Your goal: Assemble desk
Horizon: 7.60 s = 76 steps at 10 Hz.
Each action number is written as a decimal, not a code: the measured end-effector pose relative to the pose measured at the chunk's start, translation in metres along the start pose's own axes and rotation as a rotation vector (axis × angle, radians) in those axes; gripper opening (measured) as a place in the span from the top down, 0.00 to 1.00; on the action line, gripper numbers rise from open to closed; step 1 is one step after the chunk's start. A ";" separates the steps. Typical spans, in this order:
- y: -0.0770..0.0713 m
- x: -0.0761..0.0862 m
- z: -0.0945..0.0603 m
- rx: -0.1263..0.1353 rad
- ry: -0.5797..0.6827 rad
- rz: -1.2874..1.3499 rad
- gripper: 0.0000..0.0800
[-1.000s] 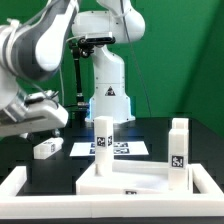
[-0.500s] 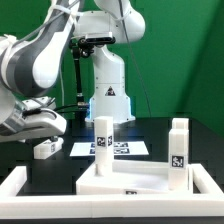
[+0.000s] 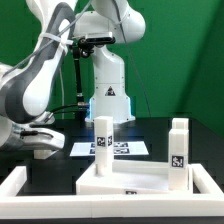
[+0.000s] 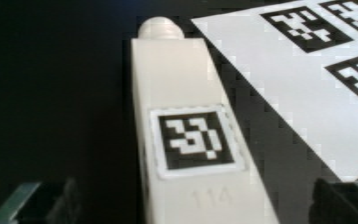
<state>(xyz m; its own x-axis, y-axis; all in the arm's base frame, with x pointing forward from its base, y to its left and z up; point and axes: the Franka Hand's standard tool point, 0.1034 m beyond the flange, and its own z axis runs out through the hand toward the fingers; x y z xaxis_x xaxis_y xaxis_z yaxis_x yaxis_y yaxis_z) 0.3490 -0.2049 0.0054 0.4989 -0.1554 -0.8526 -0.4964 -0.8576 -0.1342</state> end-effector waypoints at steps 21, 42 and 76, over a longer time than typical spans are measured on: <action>-0.067 -0.050 -0.107 -0.078 0.384 -0.124 0.64; -0.257 0.009 -0.217 -0.140 1.468 -0.037 0.64; -0.256 0.025 -0.182 -0.169 1.502 -0.009 0.64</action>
Offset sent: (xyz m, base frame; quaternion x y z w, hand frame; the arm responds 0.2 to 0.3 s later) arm 0.0000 0.0000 0.0000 0.0000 0.0000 0.0000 1.0000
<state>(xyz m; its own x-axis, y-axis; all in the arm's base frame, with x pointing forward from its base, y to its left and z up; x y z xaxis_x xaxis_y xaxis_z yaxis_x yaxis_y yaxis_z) 0.6180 -0.0788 0.1106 0.7945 -0.4021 0.4550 -0.4565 -0.8897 0.0108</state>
